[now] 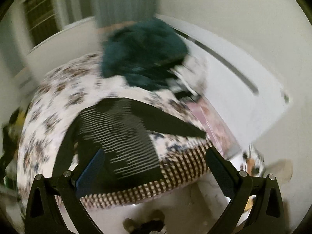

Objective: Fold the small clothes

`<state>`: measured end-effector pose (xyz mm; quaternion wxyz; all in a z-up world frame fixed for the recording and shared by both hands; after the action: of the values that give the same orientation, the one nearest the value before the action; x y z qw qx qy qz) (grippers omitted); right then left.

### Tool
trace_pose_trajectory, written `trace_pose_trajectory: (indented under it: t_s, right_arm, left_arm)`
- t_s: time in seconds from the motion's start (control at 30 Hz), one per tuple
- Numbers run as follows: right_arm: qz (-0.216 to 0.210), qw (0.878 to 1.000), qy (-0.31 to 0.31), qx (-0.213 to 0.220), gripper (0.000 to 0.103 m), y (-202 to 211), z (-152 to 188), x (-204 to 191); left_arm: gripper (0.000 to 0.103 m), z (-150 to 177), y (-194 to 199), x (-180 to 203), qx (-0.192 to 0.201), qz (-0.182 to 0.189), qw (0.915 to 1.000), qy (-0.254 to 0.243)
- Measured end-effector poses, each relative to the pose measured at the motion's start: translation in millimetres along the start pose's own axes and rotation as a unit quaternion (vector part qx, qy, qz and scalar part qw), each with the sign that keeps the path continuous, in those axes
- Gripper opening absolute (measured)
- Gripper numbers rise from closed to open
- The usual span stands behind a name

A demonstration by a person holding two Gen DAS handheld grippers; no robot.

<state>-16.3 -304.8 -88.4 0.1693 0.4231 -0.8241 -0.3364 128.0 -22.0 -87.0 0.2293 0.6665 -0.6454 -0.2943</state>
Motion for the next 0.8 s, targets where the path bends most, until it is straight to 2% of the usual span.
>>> trace_pose_trajectory:
  t_s: [0.07,0.17,0.23,0.27,0.33,0.4,0.5,0.53,0.6,0.7,0.73,0.77,0.8]
  right_arm:
    - [0.021,0.997,-0.057,-0.038,0.103,-60,11,36]
    - [0.048,0.983,-0.148,-0.099,0.103,-156,41,100]
    - [0.059,0.964,-0.219,-0.137,0.103,-225,66,142]
    - [0.065,0.951,-0.26,-0.157,0.103,-264,79,164]
    - [0.074,0.926,-0.326,-0.177,0.102,-324,104,195]
    - [0.087,0.902,-0.378,-0.189,0.098,-379,127,217]
    - [0.098,0.867,-0.451,-0.189,0.091,-459,157,248]
    - [0.097,0.859,-0.468,-0.185,0.089,-478,164,252]
    - [0.095,0.841,-0.5,-0.181,0.078,-520,178,263]
    - [0.099,0.816,-0.547,-0.159,0.074,-566,194,275]
    - [0.103,0.814,-0.553,-0.146,0.072,-574,194,277]
    - [0.111,0.814,-0.556,-0.129,0.065,-579,192,278]
    - [0.121,0.817,-0.552,-0.112,0.051,-583,188,277]
  left_arm:
    - [0.103,5,-48,19,-0.034,-0.003,0.9993,-0.013]
    - [0.103,15,-115,48,-0.077,-0.018,0.9964,-0.03]
    - [0.103,24,-156,66,-0.098,-0.035,0.9937,-0.043]
    - [0.103,27,-179,78,-0.108,-0.046,0.9918,-0.051]
    - [0.103,35,-224,97,-0.129,-0.066,0.9875,-0.063]
    - [0.103,46,-257,108,-0.151,-0.068,0.9845,-0.057]
    - [0.103,65,-318,127,-0.194,-0.072,0.9769,-0.054]
    - [0.103,71,-335,133,-0.203,-0.074,0.975,-0.055]
    - [0.103,82,-367,142,-0.216,-0.087,0.9709,-0.056]
    - [0.103,93,-409,149,-0.231,-0.099,0.9664,-0.053]
    - [0.103,97,-420,152,-0.236,-0.103,0.9649,-0.052]
    - [0.103,99,-431,154,-0.239,-0.105,0.9639,-0.051]
    - [0.103,99,-440,154,-0.24,-0.106,0.9636,-0.05]
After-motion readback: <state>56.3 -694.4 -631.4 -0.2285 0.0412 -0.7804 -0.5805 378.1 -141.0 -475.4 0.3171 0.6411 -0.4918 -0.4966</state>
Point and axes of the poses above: each gripper's, at about its wrist camera, not at the fingertips, and y roughly against the way its jaws point, x to its right, z to its underside, the point moved 1 cm from there along -y, roughly the way its jaws point, and after that the axes turned 12 degrees about x, right-handed, at the moved point
